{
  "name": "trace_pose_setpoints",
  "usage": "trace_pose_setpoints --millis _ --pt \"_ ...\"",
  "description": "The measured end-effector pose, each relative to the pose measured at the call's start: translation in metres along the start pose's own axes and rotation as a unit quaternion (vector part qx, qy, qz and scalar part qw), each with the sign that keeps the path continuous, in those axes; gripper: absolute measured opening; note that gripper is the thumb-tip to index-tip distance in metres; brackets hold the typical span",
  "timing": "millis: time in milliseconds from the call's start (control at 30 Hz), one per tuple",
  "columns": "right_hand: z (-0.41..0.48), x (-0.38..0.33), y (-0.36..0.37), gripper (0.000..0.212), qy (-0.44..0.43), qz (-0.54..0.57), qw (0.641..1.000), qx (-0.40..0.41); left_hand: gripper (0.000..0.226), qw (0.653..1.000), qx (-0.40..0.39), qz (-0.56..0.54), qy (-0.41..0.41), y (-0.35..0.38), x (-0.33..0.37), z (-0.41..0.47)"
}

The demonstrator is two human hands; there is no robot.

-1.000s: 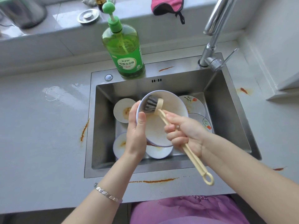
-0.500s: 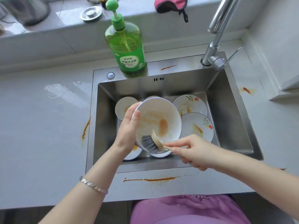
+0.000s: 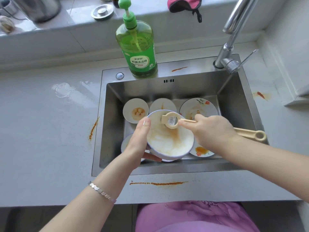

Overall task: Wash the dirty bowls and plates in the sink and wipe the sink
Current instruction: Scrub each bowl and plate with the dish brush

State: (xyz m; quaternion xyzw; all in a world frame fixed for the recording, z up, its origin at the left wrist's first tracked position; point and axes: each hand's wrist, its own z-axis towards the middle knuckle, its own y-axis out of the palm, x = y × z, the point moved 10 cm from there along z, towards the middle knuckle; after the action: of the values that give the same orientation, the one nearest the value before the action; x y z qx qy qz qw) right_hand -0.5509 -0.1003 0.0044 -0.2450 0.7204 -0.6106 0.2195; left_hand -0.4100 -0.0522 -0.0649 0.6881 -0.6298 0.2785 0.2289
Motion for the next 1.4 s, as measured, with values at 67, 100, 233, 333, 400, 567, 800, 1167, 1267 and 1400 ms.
trace_pose_setpoints --millis 67,100,233,333,400,567,800,1167,1267,1400 --pt "-0.011 0.007 0.016 0.062 0.021 0.007 0.996 -0.088 0.039 1.000 0.018 0.014 0.022 -0.004 0.008 0.000" --pt "-0.017 0.006 0.020 0.059 0.020 0.011 0.994 -0.108 0.038 0.999 0.023 0.021 0.033 -0.004 0.012 0.000" --pt "-0.022 -0.001 0.026 0.053 0.025 0.082 0.987 -0.137 0.036 0.999 0.029 0.039 0.017 0.004 0.010 -0.001" --pt "-0.018 -0.009 0.029 0.043 0.026 0.210 0.965 -0.157 0.037 0.999 0.011 0.040 -0.018 0.013 -0.004 -0.003" --pt "-0.010 -0.011 0.023 0.041 0.021 0.233 0.965 -0.118 0.045 0.999 -0.006 0.022 -0.048 0.020 -0.014 -0.005" --pt "-0.003 0.017 0.026 0.045 0.053 0.055 0.994 -0.084 0.036 1.000 0.004 0.014 -0.012 0.017 -0.005 -0.003" --pt "-0.026 -0.018 0.028 0.032 0.059 0.360 0.920 -0.141 0.020 0.992 0.055 0.033 0.112 0.008 0.025 0.003" --pt "-0.032 0.006 0.037 0.034 0.112 0.295 0.931 -0.181 0.029 0.989 0.087 0.032 0.113 -0.015 0.028 0.008" --pt "-0.042 0.004 0.042 0.029 0.140 0.512 0.833 -0.156 0.026 0.993 0.084 0.002 0.088 -0.017 0.016 0.010" --pt "-0.059 0.061 0.041 0.040 0.295 0.654 0.695 0.046 0.045 0.994 0.044 -0.101 -0.003 -0.016 -0.009 0.007"
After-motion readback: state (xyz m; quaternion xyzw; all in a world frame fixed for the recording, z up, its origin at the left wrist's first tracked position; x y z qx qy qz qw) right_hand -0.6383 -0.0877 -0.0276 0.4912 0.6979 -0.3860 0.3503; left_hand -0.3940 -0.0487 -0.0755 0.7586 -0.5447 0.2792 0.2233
